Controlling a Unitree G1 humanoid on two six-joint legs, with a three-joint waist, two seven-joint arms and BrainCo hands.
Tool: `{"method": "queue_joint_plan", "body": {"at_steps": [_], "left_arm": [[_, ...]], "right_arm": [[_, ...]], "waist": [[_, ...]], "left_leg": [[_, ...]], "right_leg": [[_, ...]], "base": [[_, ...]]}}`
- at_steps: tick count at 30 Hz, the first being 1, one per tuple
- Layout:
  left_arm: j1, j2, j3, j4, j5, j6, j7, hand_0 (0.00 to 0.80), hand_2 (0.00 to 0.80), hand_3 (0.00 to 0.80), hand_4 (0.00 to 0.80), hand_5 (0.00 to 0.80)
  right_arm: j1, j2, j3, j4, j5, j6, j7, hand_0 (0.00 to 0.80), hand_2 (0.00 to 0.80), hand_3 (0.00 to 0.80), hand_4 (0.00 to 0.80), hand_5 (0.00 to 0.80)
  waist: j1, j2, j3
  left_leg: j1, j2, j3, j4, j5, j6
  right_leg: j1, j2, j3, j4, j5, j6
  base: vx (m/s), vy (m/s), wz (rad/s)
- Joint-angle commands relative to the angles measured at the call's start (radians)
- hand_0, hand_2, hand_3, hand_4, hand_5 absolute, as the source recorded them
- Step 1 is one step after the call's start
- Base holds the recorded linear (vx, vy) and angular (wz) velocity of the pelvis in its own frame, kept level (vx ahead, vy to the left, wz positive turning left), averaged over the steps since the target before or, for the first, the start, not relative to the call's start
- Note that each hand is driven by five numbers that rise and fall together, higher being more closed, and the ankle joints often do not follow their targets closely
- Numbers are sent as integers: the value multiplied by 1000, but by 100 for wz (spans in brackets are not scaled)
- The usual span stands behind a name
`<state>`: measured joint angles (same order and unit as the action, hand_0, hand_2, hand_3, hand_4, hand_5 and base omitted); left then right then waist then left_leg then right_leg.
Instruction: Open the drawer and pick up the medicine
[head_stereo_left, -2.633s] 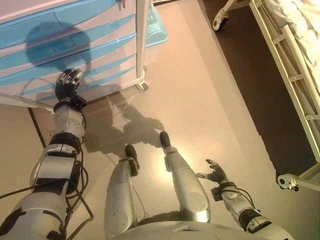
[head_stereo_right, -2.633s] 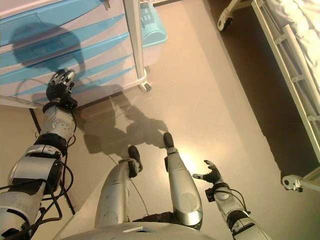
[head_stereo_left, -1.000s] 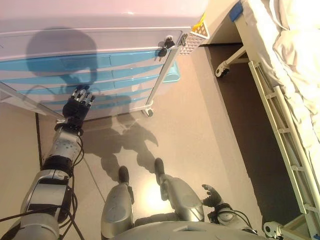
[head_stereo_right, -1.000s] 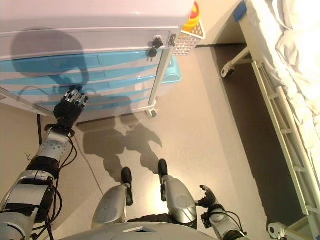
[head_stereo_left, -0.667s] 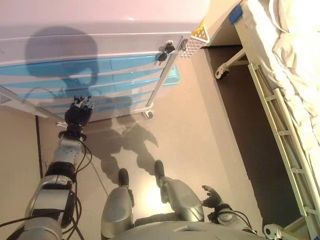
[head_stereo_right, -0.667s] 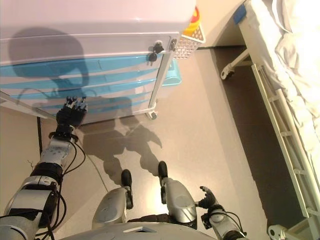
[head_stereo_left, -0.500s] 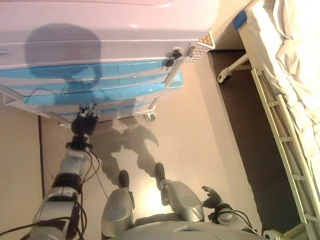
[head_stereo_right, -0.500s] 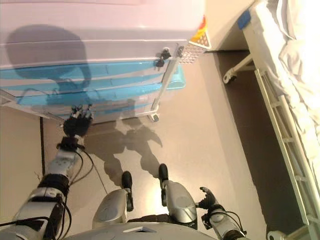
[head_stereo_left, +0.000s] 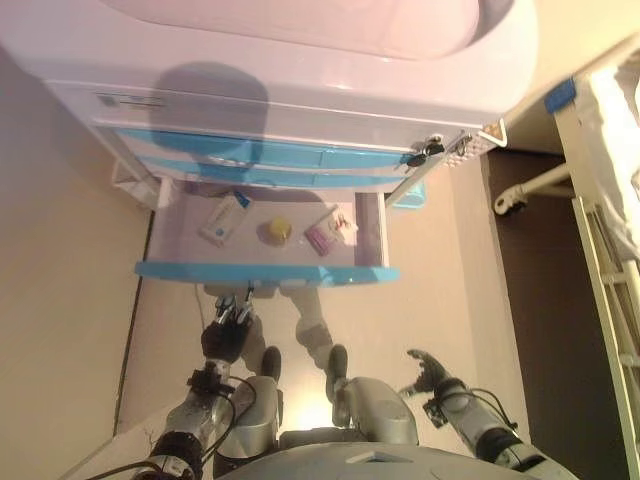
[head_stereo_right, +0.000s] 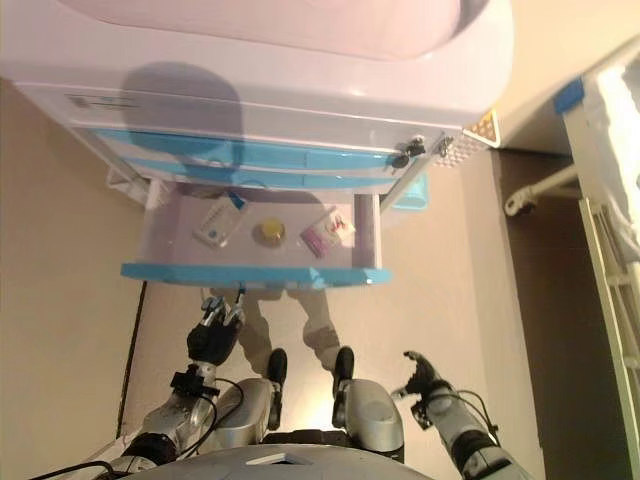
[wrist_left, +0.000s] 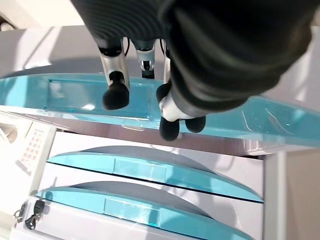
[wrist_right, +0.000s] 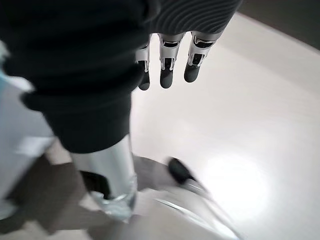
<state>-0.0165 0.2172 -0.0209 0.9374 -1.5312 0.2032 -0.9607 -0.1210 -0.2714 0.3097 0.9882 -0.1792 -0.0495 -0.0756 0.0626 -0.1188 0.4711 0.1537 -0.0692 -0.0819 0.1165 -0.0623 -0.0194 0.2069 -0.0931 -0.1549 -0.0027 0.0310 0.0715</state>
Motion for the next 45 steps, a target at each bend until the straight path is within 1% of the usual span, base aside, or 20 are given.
{"method": "queue_joint_plan", "body": {"at_steps": [1,5,7,10,13,16,18,21,24,25,27,28,29,32,35,37,39,42,44,45], "left_arm": [[119,-30,80,-57,15,66,-184,800,800,800,800,800],[187,-25,168,71,136,99,12,800,800,800,800,800],[203,-17,193,111,170,101,63,800,800,800,800,800],[215,-3,238,180,245,71,114,800,800,800,800,800],[210,4,260,223,299,24,190,800,800,800,800,800],[196,10,282,291,411,-47,294,800,800,800,800,800],[187,15,295,314,472,-74,318,800,800,800,800,800],[177,20,295,326,496,-103,332,800,800,800,800,800],[167,25,278,331,593,-155,360,800,800,800,800,800],[163,28,269,337,631,-181,375,800,800,800,800,800],[150,42,230,346,718,-275,442,800,800,800,800,800],[142,46,213,349,754,-305,475,317,317,317,317,317],[134,51,194,358,798,-342,529,0,0,0,0,0],[103,63,142,360,965,-410,669,0,0,0,0,0],[76,70,52,345,1127,-421,745,0,0,0,0,0],[61,73,-18,344,1247,-395,768,0,0,0,0,0],[49,79,-73,340,1313,-364,779,0,0,0,0,0],[51,85,-146,338,1375,-334,781,0,0,0,0,0],[58,79,-165,338,1373,-315,787,0,0,0,0,0],[69,74,-165,335,1356,-299,795,0,0,0,0,0]], "right_arm": [[63,-48,-29,61,-4,-42,4,0,0,0,0,0],[40,-44,-63,124,11,-63,-8,0,0,0,0,0],[31,-46,-79,142,20,-62,-9,0,0,0,0,0],[20,-55,-106,182,23,-62,-9,0,0,0,0,0],[22,-53,-125,214,23,-65,-19,0,0,0,0,0],[28,-45,-143,252,28,-74,-36,0,0,0,0,0],[33,-40,-153,268,26,-80,-41,0,0,0,0,0],[40,-37,-160,282,7,-82,-42,0,0,0,0,0],[46,-34,-165,294,-12,-63,-54,0,0,0,0,0],[45,-35,-164,298,-16,-56,-58,0,0,0,0,0],[48,-35,-164,305,-27,-40,-78,0,0,0,0,0],[48,-37,-163,309,-28,-35,-87,0,0,0,0,0],[49,-42,-166,311,-25,-24,-97,0,0,0,0,0],[52,-49,-169,312,-8,-6,-133,0,0,0,0,0],[54,-62,-187,316,53,-13,-189,0,0,0,0,0],[50,-74,-209,315,76,-27,-239,0,0,0,0,0],[47,-95,-228,296,80,-66,-303,0,0,0,0,0],[40,-147,-272,206,129,-155,-378,0,0,0,0,0],[43,-172,-296,86,132,-184,-387,0,0,0,0,0],[49,-185,-302,-32,109,-200,-391,0,0,0,0,0]], "waist": [[65,64,-201],[91,77,-225],[97,83,-232],[106,93,-246],[107,97,-255],[101,98,-265],[95,98,-272],[86,98,-282],[76,97,-291],[73,96,-293],[62,94,-299],[57,93,-302],[52,92,-306],[31,87,-322],[15,85,-338],[3,84,-348],[-8,82,-353],[-28,79,-356],[-42,77,-358],[-53,76,-357]], "left_leg": [[-146,69,1,45,20,-9],[-129,58,-27,20,28,-16],[-127,53,-34,13,30,-17],[-124,41,-41,0,30,-16],[-124,31,-45,-5,29,-11],[-115,20,-51,-18,28,-4],[-112,12,-52,-24,27,0],[-105,8,-48,-35,24,7],[-102,1,-38,-40,19,15],[-101,0,-34,-38,15,17],[-99,-4,-25,-37,9,23],[-97,-5,-20,-39,7,26],[-94,-5,-16,-42,6,28],[-82,-2,5,-68,8,34],[-72,2,21,-102,19,39],[-64,9,37,-127,28,39],[-58,15,51,-147,33,40],[-51,24,70,-174,41,42],[-50,27,79,-187,43,42],[-50,28,85,-192,41,42]], "right_leg": [[-97,39,-40,183,-138,-70],[-72,37,-70,160,-145,-68],[-69,35,-78,151,-146,-68],[-65,31,-89,134,-144,-66],[-65,27,-93,126,-140,-64],[-64,28,-87,115,-135,-62],[-64,28,-80,109,-129,-59],[-68,27,-71,105,-125,-55],[-75,27,-56,99,-117,-51],[-76,27,-51,97,-115,-50],[-79,26,-39,89,-106,-47],[-80,27,-33,84,-103,-47],[-80,28,-27,78,-99,-45],[-86,32,-4,60,-83,-38],[-94,37,14,41,-64,-30],[-101,40,25,29,-49,-22],[-105,42,33,21,-39,-15],[-115,46,50,14,-26,-9],[-122,49,61,7,-19,-7],[-128,50,68,3,-15,-5]], "base": [[-3,-47,75],[-28,-20,27],[-39,15,19],[-47,30,48],[-24,30,14],[0,28,22],[13,30,6],[0,0,0],[5,5,-1],[14,14,-8],[26,18,-13],[38,20,-16],[41,18,-19],[34,17,-15],[32,8,-17],[31,4,-16],[32,-8,-22],[12,-15,-19],[-10,-10,-26],[-20,3,-27]]}}
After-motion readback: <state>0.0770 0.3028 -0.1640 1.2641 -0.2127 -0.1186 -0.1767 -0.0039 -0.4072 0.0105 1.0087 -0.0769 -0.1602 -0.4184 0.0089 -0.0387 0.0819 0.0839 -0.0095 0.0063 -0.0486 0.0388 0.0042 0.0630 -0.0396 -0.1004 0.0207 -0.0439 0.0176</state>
